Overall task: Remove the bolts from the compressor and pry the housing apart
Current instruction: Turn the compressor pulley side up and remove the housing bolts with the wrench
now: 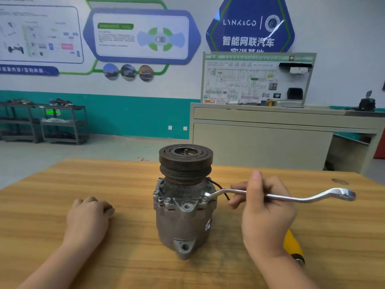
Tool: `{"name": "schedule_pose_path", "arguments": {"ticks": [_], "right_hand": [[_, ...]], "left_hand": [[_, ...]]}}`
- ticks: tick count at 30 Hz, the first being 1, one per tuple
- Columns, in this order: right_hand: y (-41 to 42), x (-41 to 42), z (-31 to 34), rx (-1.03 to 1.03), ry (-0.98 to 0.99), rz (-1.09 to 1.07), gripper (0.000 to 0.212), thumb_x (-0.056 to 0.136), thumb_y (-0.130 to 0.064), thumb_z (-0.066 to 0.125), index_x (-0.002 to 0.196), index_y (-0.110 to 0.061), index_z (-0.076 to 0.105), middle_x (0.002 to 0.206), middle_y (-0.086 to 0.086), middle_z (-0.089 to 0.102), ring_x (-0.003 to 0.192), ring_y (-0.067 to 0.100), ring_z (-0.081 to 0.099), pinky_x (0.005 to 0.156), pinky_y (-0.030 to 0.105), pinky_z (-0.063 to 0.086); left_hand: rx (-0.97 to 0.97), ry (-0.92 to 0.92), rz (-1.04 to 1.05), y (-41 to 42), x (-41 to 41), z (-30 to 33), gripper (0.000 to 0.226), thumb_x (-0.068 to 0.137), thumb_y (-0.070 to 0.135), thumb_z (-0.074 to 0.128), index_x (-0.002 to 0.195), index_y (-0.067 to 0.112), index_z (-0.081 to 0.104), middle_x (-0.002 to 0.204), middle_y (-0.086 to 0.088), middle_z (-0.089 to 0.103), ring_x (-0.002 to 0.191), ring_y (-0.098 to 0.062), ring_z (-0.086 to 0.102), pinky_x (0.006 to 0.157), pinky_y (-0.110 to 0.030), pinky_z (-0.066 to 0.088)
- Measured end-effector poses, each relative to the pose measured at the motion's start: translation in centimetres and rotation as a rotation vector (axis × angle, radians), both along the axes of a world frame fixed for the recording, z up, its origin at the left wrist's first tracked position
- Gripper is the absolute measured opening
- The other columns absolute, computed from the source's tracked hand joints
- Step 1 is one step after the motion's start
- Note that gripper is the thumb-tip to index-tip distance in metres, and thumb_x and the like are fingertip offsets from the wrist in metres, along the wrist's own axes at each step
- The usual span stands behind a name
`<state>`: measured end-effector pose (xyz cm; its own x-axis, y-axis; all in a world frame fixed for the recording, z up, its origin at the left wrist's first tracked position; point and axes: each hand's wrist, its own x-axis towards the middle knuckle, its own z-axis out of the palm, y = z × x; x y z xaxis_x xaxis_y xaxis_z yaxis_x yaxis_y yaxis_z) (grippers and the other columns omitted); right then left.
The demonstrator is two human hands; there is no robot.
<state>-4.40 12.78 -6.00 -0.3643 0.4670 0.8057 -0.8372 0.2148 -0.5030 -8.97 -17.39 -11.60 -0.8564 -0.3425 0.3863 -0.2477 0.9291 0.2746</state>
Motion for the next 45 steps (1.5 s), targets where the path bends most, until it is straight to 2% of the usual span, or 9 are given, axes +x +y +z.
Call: {"name": "schedule_pose_path", "arguments": {"ticks": [6,12,16,20,23,29,36,41,45], "right_hand": [[-0.4,1.3,-0.1,0.313,0.108,-0.087,0.055,0.101,-0.040,0.043,0.063,-0.003,0.057,0.059,-0.007,0.060,0.055,-0.003,0.061,0.051,0.013,0.045],[-2.1,2.5,0.5,0.519,0.224,-0.334,0.065,0.103,-0.032,0.038,0.049,0.001,0.053,0.046,0.007,0.052,0.041,0.016,0.048,0.043,0.022,0.034],[-3.1,2.9,0.3,0.630,0.302,-0.446,0.058,0.102,-0.024,0.039,0.051,-0.002,0.052,0.049,0.003,0.045,0.053,0.011,0.030,0.056,0.012,0.029],[-3.4,1.6,0.0,0.091,0.159,-0.013,0.024,0.101,-0.035,0.036,0.083,-0.033,0.052,0.060,-0.005,0.057,0.045,0.011,0.046,0.044,0.020,0.037],[-1.9,-0.5,0.9,-0.388,-0.148,0.286,0.019,0.095,-0.026,0.037,0.078,-0.027,0.045,0.050,0.001,0.059,0.032,0.017,0.039,0.039,0.016,0.031],[1.3,-3.5,1.3,-0.551,-0.816,0.946,0.016,0.091,-0.021,0.055,0.078,-0.010,0.054,0.061,0.009,0.065,0.041,0.012,0.056,0.034,0.017,0.043],[1.5,-1.5,1.7,-0.204,-0.289,0.534,0.025,0.102,-0.025,0.033,0.089,-0.009,0.046,0.075,0.014,0.072,0.050,0.021,0.064,0.045,0.025,0.052],[1.1,0.0,1.3,0.259,-0.056,0.238,0.010,0.096,-0.053,0.039,0.092,-0.046,0.043,0.089,0.002,0.072,0.056,0.020,0.069,0.044,0.028,0.052],[1.3,-0.5,0.5,0.396,0.109,0.141,0.009,0.101,-0.042,0.043,0.101,-0.049,0.047,0.087,-0.008,0.068,0.059,0.013,0.069,0.049,0.030,0.054]], "left_hand": [[0.125,0.289,-0.079,1.9,1.0,1.5,0.028,0.096,0.033,0.054,0.112,0.017,0.072,0.117,-0.010,0.065,0.112,-0.033,0.045,0.092,-0.045,0.035],[1.049,0.396,-0.581,9.4,1.8,6.0,0.028,0.102,0.035,0.040,0.122,0.027,0.057,0.115,0.014,0.063,0.110,-0.003,0.056,0.091,-0.024,0.045],[1.230,0.388,-0.644,12.3,1.6,5.1,0.036,0.102,0.038,0.037,0.122,0.022,0.062,0.114,0.009,0.068,0.107,-0.002,0.061,0.085,-0.014,0.048],[1.307,0.303,-0.663,12.3,1.1,3.4,0.040,0.100,0.047,0.037,0.127,0.027,0.059,0.122,0.010,0.066,0.117,-0.005,0.058,0.107,-0.039,0.042],[1.333,0.245,-0.700,12.0,0.9,3.1,0.054,0.091,0.060,0.042,0.133,0.029,0.054,0.127,0.009,0.064,0.122,-0.008,0.056,0.111,-0.043,0.037],[1.327,0.270,-0.660,12.5,0.9,2.9,0.063,0.083,0.066,0.036,0.129,0.029,0.057,0.124,0.010,0.065,0.121,-0.010,0.056,0.110,-0.046,0.037],[1.224,0.552,-0.425,15.0,2.9,2.4,0.046,0.091,0.060,0.030,0.120,0.028,0.047,0.116,0.016,0.047,0.104,0.008,0.045,0.094,-0.017,0.030],[1.424,0.626,-0.297,14.4,3.2,2.9,0.038,0.100,0.048,0.027,0.097,0.028,0.060,0.107,0.004,0.057,0.113,-0.017,0.050,0.103,-0.042,0.038],[1.422,0.616,-0.332,12.8,2.2,4.0,0.022,0.103,0.034,0.035,0.105,0.025,0.054,0.100,0.016,0.056,0.099,0.006,0.055,0.084,-0.016,0.041]]}}
